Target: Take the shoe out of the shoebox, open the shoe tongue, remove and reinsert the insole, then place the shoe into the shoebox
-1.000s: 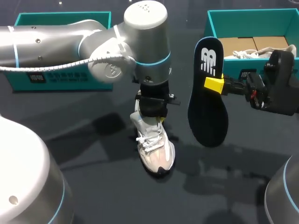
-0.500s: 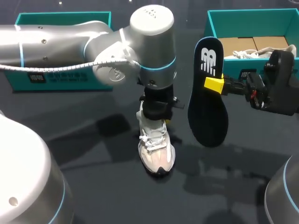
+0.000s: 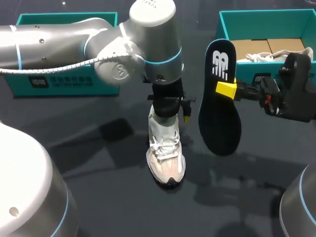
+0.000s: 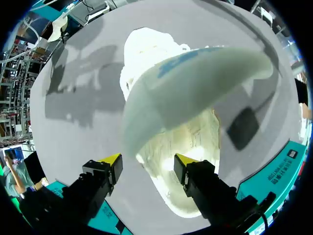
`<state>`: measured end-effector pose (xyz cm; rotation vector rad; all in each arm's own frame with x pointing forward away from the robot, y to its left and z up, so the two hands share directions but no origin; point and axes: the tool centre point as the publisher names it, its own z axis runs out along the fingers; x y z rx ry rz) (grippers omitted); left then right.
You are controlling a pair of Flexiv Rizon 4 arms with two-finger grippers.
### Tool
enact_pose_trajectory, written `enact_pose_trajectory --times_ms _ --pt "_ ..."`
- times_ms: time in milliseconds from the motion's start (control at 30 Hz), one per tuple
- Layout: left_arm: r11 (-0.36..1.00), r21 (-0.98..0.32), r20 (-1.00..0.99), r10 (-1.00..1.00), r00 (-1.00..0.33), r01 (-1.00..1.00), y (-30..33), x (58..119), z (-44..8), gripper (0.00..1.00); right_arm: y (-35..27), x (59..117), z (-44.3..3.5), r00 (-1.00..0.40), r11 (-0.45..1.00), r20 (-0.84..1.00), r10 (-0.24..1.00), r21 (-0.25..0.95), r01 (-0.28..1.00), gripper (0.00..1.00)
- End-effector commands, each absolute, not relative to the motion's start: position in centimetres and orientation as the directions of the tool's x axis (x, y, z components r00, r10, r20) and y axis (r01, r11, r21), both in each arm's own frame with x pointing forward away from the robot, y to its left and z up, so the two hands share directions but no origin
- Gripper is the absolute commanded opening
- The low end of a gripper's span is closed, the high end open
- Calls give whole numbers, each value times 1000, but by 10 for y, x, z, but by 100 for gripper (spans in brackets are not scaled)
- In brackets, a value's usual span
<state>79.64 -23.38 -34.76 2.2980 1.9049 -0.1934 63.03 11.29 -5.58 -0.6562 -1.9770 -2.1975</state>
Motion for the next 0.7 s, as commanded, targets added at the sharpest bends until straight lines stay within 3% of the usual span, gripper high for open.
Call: enact_pose_trajectory --times_ms 33,333,700 --pt "-115 78 -310 941 134 990 -208 789 -321 100 109 618 -54 -886 -147 390 252 920 363 0" --pt "-12 101 -615 785 72 995 -200 786 -253 100 109 618 -54 -886 -147 390 252 920 363 0" --pt "-12 101 -615 785 72 995 -200 786 -253 100 109 618 -54 -886 -147 390 252 920 363 0"
